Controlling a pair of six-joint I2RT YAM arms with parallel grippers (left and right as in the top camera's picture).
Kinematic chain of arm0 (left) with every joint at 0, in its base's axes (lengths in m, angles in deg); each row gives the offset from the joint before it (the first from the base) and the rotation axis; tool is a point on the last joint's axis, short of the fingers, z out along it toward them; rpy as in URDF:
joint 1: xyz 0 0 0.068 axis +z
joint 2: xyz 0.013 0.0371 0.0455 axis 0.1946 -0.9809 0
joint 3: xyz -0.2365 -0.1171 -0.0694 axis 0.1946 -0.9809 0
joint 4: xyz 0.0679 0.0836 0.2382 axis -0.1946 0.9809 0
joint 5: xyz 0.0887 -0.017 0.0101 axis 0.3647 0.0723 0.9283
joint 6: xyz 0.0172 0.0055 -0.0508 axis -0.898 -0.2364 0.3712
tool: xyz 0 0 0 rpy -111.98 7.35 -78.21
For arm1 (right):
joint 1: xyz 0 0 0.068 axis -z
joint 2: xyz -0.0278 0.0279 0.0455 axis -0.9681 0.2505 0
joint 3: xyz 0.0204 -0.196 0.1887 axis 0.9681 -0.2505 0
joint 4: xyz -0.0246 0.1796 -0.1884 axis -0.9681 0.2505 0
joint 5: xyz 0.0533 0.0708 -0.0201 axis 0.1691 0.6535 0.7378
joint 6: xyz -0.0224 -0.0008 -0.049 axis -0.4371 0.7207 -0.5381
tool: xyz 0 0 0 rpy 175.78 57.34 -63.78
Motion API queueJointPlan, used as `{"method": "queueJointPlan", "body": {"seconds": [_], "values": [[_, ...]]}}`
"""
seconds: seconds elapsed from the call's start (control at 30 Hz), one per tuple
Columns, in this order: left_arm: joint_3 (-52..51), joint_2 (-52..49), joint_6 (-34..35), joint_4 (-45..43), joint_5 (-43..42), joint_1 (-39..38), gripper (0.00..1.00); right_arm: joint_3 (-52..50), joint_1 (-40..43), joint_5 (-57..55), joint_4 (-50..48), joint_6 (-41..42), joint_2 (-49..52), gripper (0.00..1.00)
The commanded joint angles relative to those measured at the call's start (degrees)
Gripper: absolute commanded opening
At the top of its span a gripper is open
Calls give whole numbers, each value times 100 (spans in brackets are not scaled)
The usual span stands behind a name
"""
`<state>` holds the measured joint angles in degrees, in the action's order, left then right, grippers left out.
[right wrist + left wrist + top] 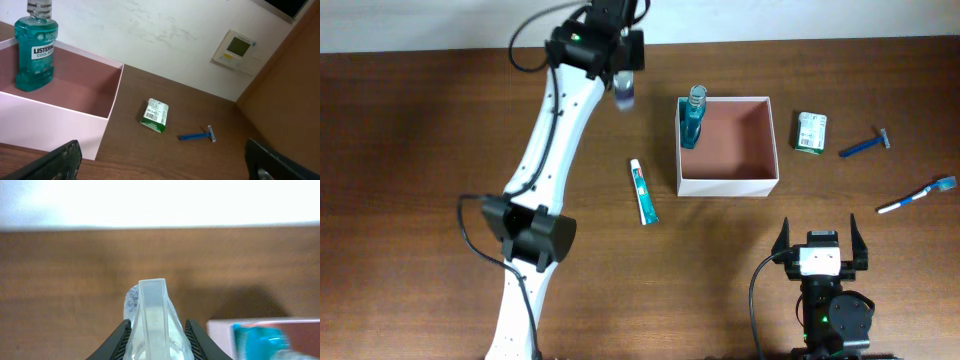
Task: Pack container
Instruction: 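Grasp the white-capped soap bottle by its pump and lift, then carry the soap bottle into the pink box beside the mouthwash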
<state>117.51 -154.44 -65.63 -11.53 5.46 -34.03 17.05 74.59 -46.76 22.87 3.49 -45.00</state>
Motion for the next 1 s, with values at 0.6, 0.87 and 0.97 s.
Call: {"method": "queueJointPlan", "body": {"seconds": [0.6,0.87,0.97], "values": [[835,1128,-116,-334,-490,-1845,13,-26,-55,-94,46,4,-42,99],[603,391,-114,-564,-490,-1952,14,-26,-55,-94,46,4,-42,99],[603,120,-114,-632,-492,-1952,14,-26,-55,-96,46,4,-42,99]]}}
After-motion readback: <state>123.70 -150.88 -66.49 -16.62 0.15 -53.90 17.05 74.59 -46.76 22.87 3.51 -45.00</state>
